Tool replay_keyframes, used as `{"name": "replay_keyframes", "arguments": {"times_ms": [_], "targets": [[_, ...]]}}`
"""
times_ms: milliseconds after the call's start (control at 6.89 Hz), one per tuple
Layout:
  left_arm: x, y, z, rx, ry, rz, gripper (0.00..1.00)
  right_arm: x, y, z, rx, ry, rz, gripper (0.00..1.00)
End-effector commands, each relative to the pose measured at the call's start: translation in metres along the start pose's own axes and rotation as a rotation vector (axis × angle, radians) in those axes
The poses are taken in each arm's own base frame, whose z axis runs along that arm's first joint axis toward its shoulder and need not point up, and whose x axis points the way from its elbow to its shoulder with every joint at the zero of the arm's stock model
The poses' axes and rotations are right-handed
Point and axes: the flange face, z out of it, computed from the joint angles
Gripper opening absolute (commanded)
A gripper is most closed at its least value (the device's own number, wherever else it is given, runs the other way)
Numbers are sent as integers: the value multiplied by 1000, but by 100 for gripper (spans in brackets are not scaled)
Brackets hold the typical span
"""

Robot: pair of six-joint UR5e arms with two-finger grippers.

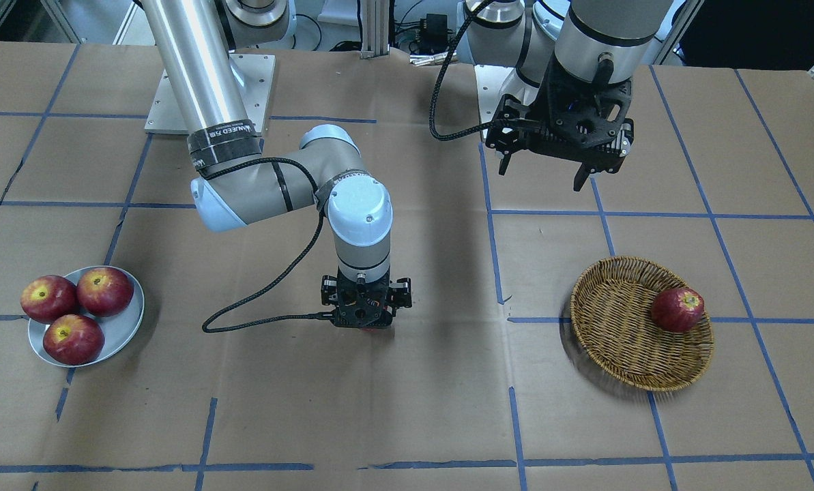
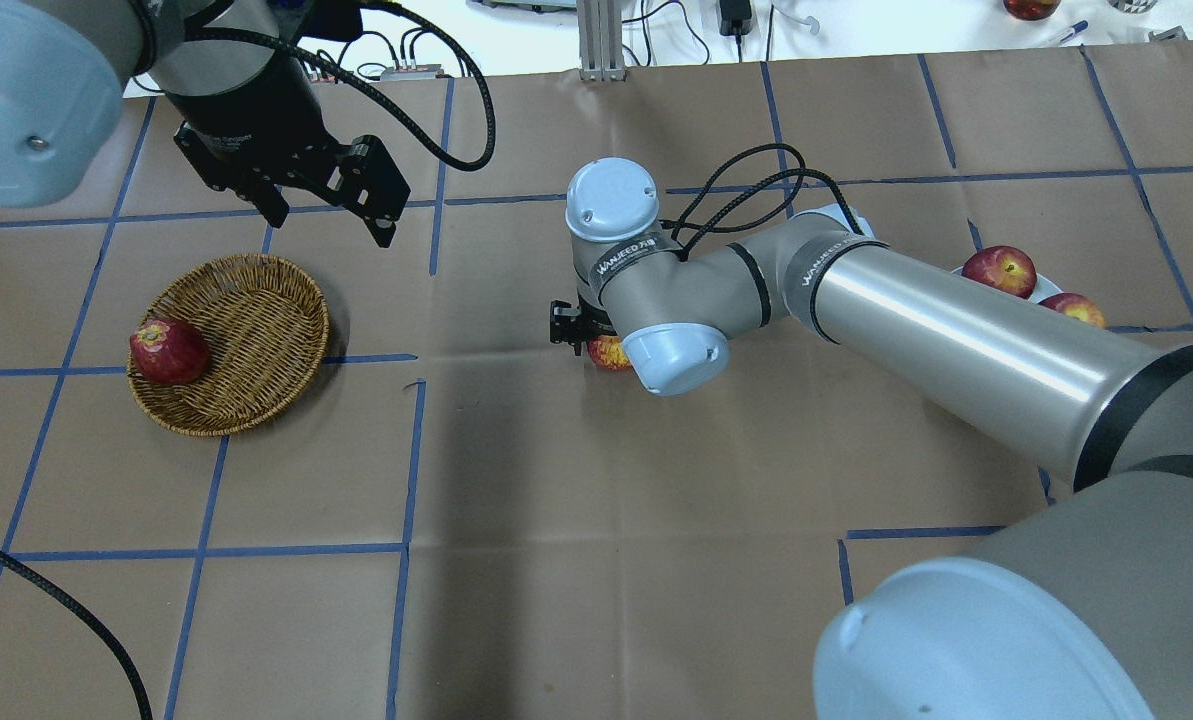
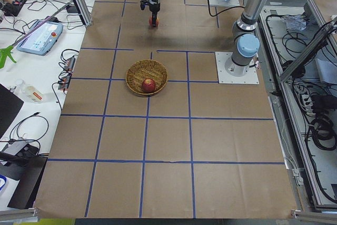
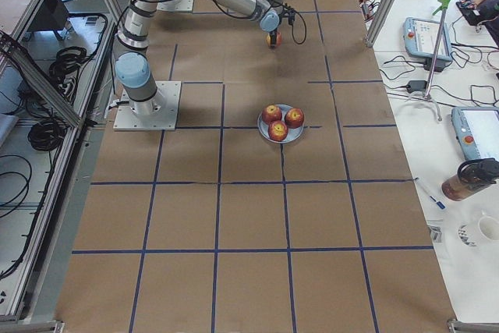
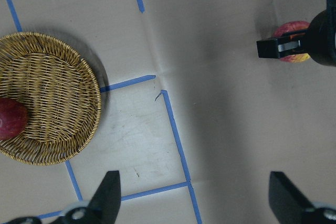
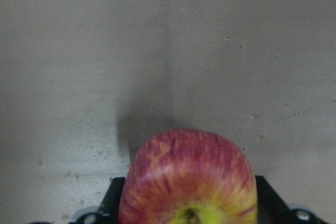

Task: Transfer apple from basket to plate
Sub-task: 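Lower the right gripper and close it around the apple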

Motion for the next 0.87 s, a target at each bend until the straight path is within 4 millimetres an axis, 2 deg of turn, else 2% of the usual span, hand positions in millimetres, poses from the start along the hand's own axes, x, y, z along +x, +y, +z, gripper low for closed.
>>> {"name": "replay_keyframes", "arguments": {"times_ms": [0, 145, 290, 435, 581, 726], "targets": [[0, 1, 0, -3, 0, 2, 100, 0, -5, -8, 19, -6, 4, 60], [0, 1, 0, -1, 0, 1, 100, -5, -17, -25, 57, -17, 6, 60], [0, 1, 0, -1, 0, 1, 100, -10, -31, -54, 97, -36, 9, 60], [0, 1, -1, 0, -1, -1, 100, -8, -33, -99, 98, -36, 12, 60], [0, 1, -1, 0, -1, -1, 100, 12, -29, -146, 96, -29, 9, 60], [-1, 0, 0, -1, 0, -2, 100, 54, -36, -177, 93, 16, -30, 60]]}}
